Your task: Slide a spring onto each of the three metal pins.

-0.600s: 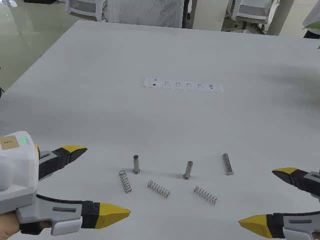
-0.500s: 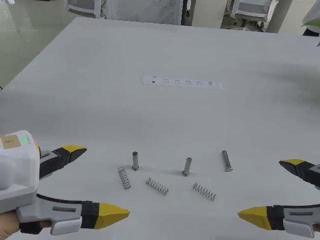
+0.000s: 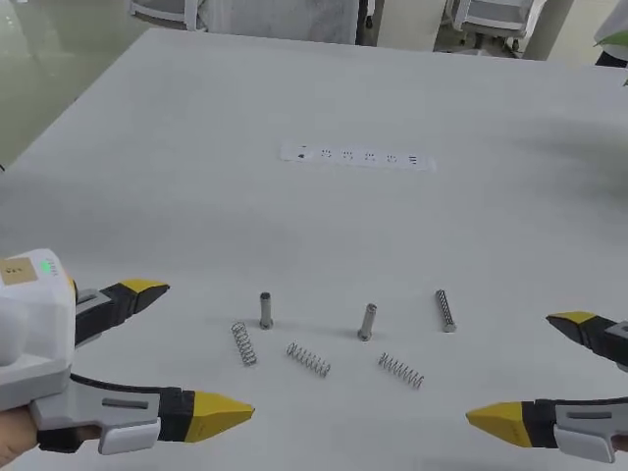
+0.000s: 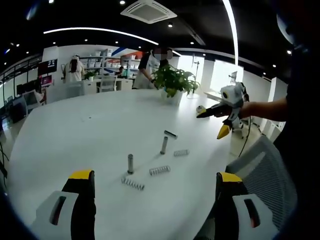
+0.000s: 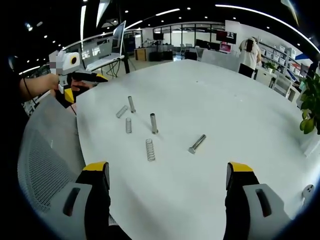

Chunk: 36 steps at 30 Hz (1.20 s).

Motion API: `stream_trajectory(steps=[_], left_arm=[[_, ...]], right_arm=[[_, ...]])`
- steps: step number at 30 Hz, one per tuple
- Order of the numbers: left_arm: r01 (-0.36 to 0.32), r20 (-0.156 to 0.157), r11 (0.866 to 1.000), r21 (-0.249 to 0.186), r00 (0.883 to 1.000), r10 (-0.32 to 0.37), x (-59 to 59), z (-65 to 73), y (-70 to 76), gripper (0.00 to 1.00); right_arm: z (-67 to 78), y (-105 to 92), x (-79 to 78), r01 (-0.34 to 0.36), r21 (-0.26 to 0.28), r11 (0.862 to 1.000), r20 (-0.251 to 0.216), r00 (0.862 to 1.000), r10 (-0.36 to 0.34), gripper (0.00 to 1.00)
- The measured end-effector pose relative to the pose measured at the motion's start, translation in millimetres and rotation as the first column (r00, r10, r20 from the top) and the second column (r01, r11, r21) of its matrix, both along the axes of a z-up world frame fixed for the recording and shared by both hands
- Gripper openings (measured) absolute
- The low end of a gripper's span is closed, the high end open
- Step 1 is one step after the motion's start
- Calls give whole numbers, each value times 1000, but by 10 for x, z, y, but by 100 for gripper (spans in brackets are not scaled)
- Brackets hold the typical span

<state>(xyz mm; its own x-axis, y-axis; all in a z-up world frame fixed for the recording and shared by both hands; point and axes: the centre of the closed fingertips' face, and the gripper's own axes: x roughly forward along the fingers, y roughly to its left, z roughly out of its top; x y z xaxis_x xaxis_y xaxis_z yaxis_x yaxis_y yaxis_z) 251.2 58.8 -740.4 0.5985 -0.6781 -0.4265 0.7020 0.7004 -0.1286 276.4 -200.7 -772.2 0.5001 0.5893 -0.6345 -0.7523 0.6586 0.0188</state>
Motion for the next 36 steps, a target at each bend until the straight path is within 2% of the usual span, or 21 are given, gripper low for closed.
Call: stream_trajectory(steps=[4, 12, 36], left_arm=[[0, -4, 1000, -5, 1000, 0, -10, -13, -4, 98], [7, -11, 1000, 14, 1000, -7, -28, -57, -2, 98], [15, -14, 1000, 20, 1000, -15, 19, -45, -5, 98]], right_arm=[[-9, -13, -8, -1, -6, 1000, -4, 1000, 1, 97], [-8, -30, -17, 3, -7, 1000, -4, 1000, -3, 96], [23, 12, -6, -10, -9, 1000, -11, 1000, 10, 95]])
